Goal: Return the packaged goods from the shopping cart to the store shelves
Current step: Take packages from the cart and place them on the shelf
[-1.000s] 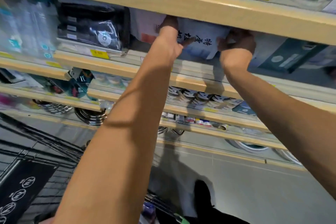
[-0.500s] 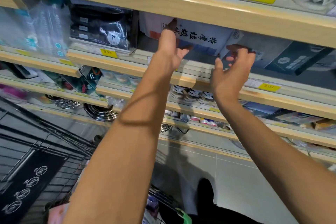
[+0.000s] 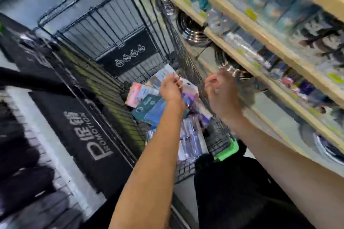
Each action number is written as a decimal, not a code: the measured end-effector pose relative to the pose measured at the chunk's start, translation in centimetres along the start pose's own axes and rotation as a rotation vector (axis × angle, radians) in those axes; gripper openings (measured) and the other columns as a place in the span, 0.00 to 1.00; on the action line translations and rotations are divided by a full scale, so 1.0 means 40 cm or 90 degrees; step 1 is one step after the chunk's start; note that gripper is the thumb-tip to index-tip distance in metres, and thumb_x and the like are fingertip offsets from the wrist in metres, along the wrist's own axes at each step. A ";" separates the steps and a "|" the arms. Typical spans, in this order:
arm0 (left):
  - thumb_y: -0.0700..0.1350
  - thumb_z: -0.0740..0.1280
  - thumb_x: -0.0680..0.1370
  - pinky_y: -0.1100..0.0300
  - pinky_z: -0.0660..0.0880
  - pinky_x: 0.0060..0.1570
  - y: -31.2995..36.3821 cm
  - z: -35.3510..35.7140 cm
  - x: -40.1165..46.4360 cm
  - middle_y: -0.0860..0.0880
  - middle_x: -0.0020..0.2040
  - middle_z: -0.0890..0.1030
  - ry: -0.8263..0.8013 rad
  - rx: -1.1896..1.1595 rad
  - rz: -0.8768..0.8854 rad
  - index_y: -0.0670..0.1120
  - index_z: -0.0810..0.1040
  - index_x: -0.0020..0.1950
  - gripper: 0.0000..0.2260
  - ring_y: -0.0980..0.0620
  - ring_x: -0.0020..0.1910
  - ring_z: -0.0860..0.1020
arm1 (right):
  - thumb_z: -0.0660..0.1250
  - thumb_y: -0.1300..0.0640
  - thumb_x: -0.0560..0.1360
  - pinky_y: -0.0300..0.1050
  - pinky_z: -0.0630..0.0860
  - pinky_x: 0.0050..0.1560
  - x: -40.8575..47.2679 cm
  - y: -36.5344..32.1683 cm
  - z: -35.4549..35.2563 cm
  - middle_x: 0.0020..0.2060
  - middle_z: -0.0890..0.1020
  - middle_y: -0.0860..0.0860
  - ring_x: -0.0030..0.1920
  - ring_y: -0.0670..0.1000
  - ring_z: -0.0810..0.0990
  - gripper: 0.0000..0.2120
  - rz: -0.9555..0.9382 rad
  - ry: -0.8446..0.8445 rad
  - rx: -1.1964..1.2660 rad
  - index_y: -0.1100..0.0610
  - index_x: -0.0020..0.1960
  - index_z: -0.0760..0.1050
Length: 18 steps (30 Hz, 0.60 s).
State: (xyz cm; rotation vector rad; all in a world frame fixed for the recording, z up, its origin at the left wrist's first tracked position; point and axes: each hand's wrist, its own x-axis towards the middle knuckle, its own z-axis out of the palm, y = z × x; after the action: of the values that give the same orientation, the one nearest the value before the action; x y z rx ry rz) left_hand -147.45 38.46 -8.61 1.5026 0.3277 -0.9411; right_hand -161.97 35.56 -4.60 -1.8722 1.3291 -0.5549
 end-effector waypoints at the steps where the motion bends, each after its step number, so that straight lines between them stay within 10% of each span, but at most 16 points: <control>1: 0.38 0.62 0.80 0.67 0.63 0.20 -0.023 -0.097 0.018 0.50 0.23 0.75 0.062 0.035 -0.046 0.44 0.72 0.35 0.13 0.58 0.18 0.69 | 0.67 0.63 0.72 0.47 0.76 0.48 -0.020 0.012 0.037 0.48 0.80 0.56 0.44 0.53 0.79 0.09 0.022 -0.084 -0.036 0.49 0.42 0.76; 8: 0.38 0.65 0.79 0.61 0.70 0.31 -0.163 -0.501 0.049 0.47 0.33 0.76 0.193 0.148 -0.260 0.43 0.74 0.42 0.06 0.52 0.29 0.71 | 0.65 0.58 0.79 0.45 0.71 0.65 -0.150 0.099 0.156 0.63 0.79 0.56 0.62 0.57 0.78 0.10 0.162 -0.658 -0.204 0.58 0.59 0.78; 14: 0.49 0.73 0.72 0.56 0.76 0.36 -0.218 -0.514 0.106 0.46 0.36 0.79 0.151 0.128 -0.303 0.39 0.77 0.56 0.19 0.51 0.33 0.76 | 0.67 0.54 0.78 0.48 0.76 0.55 -0.196 0.158 0.160 0.57 0.82 0.57 0.56 0.57 0.82 0.04 0.245 -0.677 -0.222 0.54 0.46 0.78; 18: 0.43 0.75 0.72 0.58 0.73 0.34 -0.237 -0.460 0.168 0.42 0.36 0.77 0.225 0.071 -0.261 0.38 0.73 0.47 0.13 0.49 0.33 0.74 | 0.68 0.55 0.77 0.52 0.78 0.53 -0.195 0.153 0.172 0.52 0.83 0.55 0.49 0.57 0.83 0.05 0.295 -0.637 -0.192 0.50 0.42 0.77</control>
State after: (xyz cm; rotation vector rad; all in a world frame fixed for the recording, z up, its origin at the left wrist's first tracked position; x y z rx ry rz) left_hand -143.24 55.16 -21.92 1.7421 0.8776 -1.0203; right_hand -163.54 44.04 -13.03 -1.5883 1.0832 0.7766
